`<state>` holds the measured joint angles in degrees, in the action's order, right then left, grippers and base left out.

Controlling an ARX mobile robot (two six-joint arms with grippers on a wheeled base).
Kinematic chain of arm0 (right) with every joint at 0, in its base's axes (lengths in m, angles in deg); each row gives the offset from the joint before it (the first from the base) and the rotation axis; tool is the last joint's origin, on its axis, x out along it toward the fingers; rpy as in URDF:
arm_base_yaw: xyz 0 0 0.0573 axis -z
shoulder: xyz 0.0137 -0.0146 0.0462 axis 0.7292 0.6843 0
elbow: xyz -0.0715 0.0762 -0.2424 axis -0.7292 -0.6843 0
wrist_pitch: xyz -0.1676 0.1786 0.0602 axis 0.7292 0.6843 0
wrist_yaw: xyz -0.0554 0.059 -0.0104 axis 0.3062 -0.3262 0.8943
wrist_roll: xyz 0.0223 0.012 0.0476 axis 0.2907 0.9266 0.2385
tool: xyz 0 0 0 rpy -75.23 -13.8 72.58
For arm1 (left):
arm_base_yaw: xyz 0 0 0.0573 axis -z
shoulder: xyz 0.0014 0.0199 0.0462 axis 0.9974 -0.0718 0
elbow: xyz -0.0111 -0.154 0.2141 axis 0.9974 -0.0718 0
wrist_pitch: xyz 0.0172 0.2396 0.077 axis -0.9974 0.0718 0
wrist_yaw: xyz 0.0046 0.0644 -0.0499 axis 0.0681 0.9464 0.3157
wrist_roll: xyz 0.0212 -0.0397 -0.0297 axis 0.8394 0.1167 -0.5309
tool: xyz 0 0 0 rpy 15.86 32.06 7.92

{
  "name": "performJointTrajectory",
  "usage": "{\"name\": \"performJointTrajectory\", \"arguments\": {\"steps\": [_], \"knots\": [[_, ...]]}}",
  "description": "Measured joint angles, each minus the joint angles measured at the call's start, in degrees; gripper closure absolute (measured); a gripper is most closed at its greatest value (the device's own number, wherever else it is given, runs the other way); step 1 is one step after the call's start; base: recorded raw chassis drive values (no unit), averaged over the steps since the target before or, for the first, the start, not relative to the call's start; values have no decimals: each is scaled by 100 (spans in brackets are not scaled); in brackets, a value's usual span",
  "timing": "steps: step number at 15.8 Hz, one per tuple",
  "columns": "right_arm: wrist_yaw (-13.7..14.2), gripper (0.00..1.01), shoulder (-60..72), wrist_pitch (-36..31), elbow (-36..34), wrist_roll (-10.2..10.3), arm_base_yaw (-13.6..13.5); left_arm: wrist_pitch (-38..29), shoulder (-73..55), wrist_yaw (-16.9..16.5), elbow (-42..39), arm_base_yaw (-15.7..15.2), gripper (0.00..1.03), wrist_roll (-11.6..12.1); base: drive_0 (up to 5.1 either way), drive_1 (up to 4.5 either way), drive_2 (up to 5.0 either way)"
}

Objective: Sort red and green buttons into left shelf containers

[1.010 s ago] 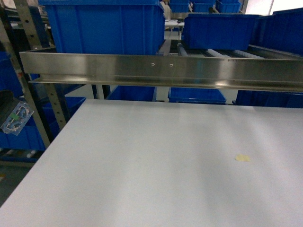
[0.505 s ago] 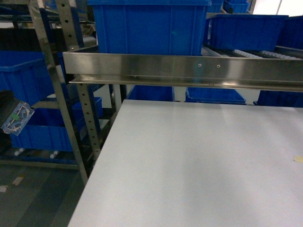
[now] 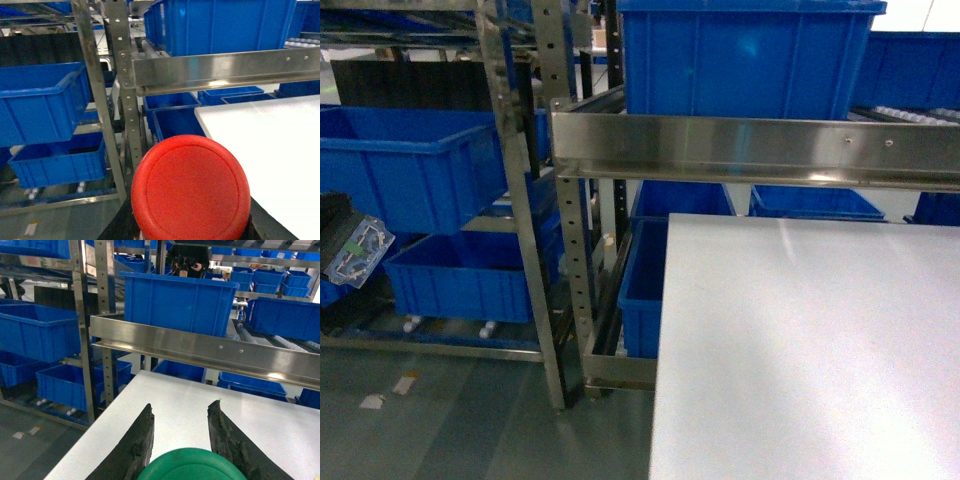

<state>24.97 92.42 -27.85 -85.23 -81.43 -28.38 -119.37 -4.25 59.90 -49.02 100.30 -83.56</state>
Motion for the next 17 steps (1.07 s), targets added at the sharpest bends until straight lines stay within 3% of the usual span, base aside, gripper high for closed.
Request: {"name": "performJointTrajectory", "arguments": {"steps": [17], "knots": [[0, 71, -7, 7, 0, 0, 0, -2, 0, 11, 0, 0, 78, 0, -498, 242, 242]]}}
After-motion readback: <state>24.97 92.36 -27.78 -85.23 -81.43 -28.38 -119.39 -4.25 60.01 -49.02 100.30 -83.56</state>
